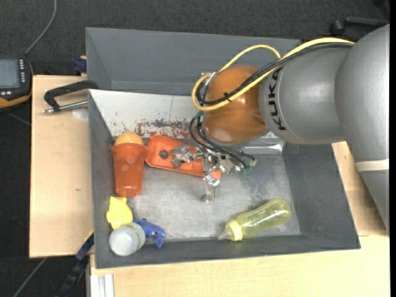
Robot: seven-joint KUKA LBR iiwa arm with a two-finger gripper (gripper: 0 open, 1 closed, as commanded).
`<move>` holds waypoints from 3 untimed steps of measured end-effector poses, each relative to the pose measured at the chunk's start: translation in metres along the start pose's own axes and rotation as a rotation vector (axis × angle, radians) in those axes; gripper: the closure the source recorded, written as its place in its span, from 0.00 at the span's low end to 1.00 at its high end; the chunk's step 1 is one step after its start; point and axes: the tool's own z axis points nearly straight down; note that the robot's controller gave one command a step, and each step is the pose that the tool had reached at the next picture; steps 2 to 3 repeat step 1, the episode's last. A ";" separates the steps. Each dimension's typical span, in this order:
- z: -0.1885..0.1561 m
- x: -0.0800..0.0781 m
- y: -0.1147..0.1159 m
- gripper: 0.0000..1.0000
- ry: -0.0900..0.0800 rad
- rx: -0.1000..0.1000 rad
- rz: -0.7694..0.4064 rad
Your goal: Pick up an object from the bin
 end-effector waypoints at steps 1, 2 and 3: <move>-0.005 -0.018 0.000 0.00 -0.003 -0.001 0.050; -0.005 -0.018 0.000 0.00 -0.003 -0.001 0.050; -0.005 -0.018 0.000 0.00 -0.003 -0.001 0.050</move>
Offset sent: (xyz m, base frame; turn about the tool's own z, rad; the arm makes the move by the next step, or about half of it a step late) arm 0.0114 0.0103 -0.0011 -0.0131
